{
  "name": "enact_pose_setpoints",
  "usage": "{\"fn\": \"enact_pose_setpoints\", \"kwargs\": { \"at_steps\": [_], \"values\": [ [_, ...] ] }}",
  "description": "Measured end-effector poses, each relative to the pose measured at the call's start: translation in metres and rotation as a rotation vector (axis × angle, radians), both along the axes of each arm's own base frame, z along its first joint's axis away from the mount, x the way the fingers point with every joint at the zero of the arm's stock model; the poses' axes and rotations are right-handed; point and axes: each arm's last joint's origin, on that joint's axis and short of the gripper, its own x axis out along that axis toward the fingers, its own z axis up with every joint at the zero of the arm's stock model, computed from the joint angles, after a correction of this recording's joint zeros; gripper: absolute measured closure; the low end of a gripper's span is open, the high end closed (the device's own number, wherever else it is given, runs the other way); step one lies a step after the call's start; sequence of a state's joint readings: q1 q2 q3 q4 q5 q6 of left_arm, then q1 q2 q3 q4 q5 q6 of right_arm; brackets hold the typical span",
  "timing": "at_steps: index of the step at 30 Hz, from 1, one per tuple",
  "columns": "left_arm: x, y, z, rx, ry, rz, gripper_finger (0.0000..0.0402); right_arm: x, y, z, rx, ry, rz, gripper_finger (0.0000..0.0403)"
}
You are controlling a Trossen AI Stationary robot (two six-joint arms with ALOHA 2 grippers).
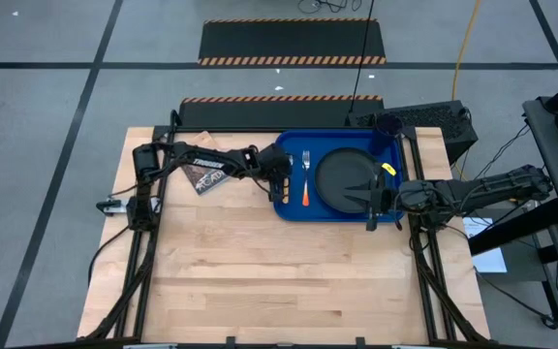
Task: Pick and place plate/cup/fork/spoon on tray
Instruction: Put the yellow spoon on the blue tray to the left of the orange fork, then return to Home Position
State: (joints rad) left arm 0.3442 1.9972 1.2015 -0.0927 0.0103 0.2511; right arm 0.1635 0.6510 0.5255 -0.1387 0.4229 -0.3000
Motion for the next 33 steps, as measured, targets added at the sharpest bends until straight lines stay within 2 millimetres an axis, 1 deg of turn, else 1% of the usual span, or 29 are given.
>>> {"fn": "enact_pose_setpoints", "kwargs": {
  "at_steps": [3,8,13,19,21,23,27,30,33],
  "values": [
    [-0.001,0.002,-0.001,-0.002,0.005,0.003,0.0387,0.000,0.000,0.000,0.000,0.000,0.000,0.0319],
    [0.000,0.003,-0.004,-0.021,-0.001,0.006,0.0398,0.000,0.000,0.000,0.000,0.000,0.000,0.0319],
    [0.000,0.003,-0.004,-0.032,-0.010,0.013,0.0389,0.000,0.000,0.000,0.000,0.000,0.000,0.0319],
    [0.003,-0.001,-0.004,-0.036,-0.022,-0.001,0.0398,0.000,0.000,0.000,0.000,0.001,0.000,0.0319],
    [0.002,-0.003,0.000,-0.046,-0.022,0.006,0.0397,0.000,0.000,0.000,0.001,0.000,0.000,0.0319],
    [0.003,-0.007,0.011,-0.039,-0.035,0.012,0.0394,0.000,0.000,0.000,0.002,0.000,-0.001,0.0319],
    [0.000,-0.020,0.048,-0.015,-0.108,0.016,0.0395,0.000,0.000,0.000,0.008,-0.004,-0.003,0.0319],
    [-0.005,-0.038,0.077,0.011,-0.160,0.009,0.0398,0.000,0.000,0.001,0.025,-0.017,-0.008,0.0319],
    [-0.013,-0.062,0.109,0.047,-0.227,-0.017,0.0395,0.000,0.000,0.002,0.032,-0.024,-0.010,0.0319]
  ]
}}
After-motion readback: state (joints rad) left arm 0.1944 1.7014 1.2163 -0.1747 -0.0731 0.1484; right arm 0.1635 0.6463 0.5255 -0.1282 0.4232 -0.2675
